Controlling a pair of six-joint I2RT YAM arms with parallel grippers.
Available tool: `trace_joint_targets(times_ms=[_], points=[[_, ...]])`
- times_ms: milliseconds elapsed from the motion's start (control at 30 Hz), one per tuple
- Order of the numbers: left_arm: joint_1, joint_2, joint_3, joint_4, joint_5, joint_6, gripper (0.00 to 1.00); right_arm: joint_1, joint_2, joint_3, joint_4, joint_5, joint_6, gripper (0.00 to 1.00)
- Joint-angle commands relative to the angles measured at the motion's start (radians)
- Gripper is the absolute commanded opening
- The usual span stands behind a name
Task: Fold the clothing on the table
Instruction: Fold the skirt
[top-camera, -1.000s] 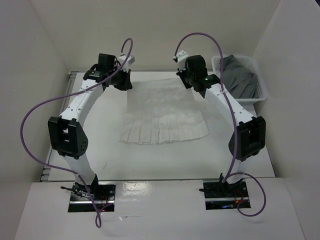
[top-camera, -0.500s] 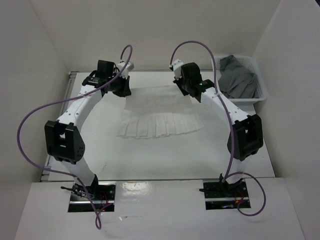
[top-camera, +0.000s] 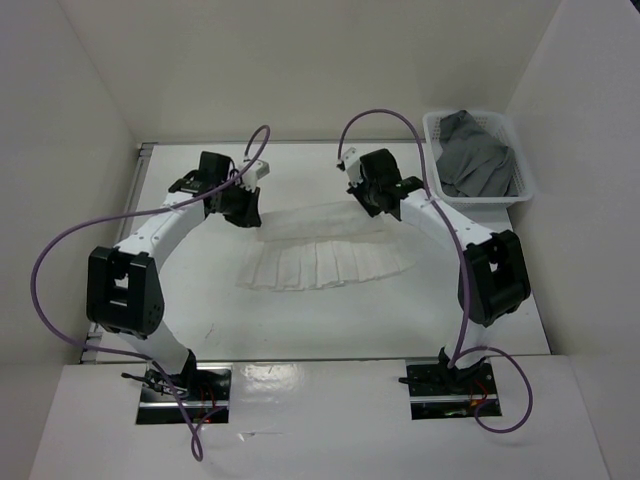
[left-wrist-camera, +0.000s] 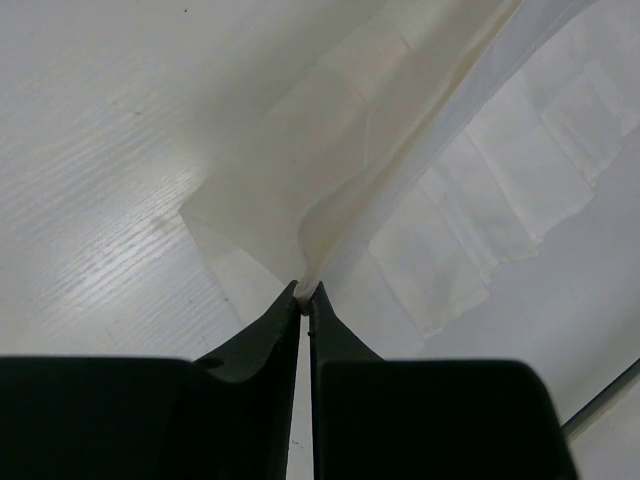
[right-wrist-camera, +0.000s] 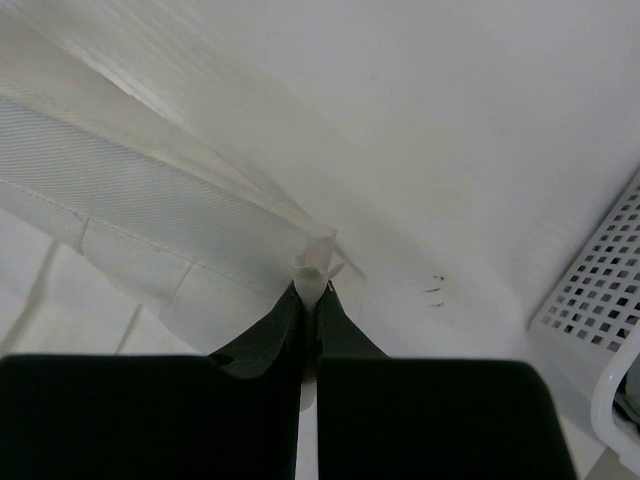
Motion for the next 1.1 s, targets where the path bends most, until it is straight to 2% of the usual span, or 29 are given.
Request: trace_joint_targets(times_ms=[0,133,233,267,300,367,400,533,600,767,867,900,933,1000,1067], points=[[0.046,-0.072,-0.028,-0.065,-0.101,0.066,0.12,-0.044,-0.050,-0.026,-0.062,0.175,-0.072,0.00],[0.046,-0.090,-0.051,-0.085,-0.101,0.077,0.12,-0.035,-0.039,-0.026,-0.171,0.150,-0.102,0.05],[0.046,-0.111,-0.077,-0.097,-0.066,0.087,0.12,-0.007,-0.050,-0.050,-0.254,0.101,-0.150,0.15],[0.046,-0.111,-0.091,-0.108,-0.066,0.087,0.12,0.006,-0.050,-0.061,-0.281,0.081,-0.162,0.21],[0.046,-0.121,-0.100,-0.108,-0.057,0.087,0.12,0.018,-0.050,-0.061,-0.314,0.020,-0.190,0.35],[0.046,-0.130,-0.112,-0.108,-0.056,0.087,0.12,0.034,-0.062,-0.052,-0.408,-0.032,-0.201,0.43],[0.046,-0.130,-0.122,-0.117,-0.056,0.087,0.12,0.052,-0.062,-0.041,-0.438,-0.086,-0.214,0.52],[0.046,-0.142,-0.131,-0.117,-0.056,0.087,0.12,0.107,-0.062,-0.017,-0.565,-0.208,-0.239,0.56],[0.046,-0.142,-0.131,-0.117,-0.056,0.087,0.12,0.127,-0.030,0.023,-0.657,-0.247,-0.256,0.62],[0.046,-0.142,-0.140,-0.117,-0.076,0.078,0.13,0.128,0.043,0.129,-0.792,-0.304,-0.300,0.64],[0.046,-0.142,-0.131,-0.117,-0.076,0.078,0.13,0.128,0.031,0.172,-0.771,-0.313,-0.285,0.67],[0.046,-0.142,-0.119,-0.117,-0.076,0.078,0.13,0.118,0.021,0.172,-0.695,-0.292,-0.264,0.67],[0.046,-0.142,-0.119,-0.117,-0.076,0.069,0.13,0.106,0.010,0.172,-0.652,-0.271,-0.244,0.73],[0.046,-0.121,-0.097,-0.107,-0.076,0.069,0.22,0.106,-0.018,0.128,-0.516,-0.176,-0.181,0.75],[0.034,-0.089,-0.068,-0.097,-0.089,0.060,0.32,0.097,-0.027,0.072,-0.451,-0.099,-0.135,0.77]])
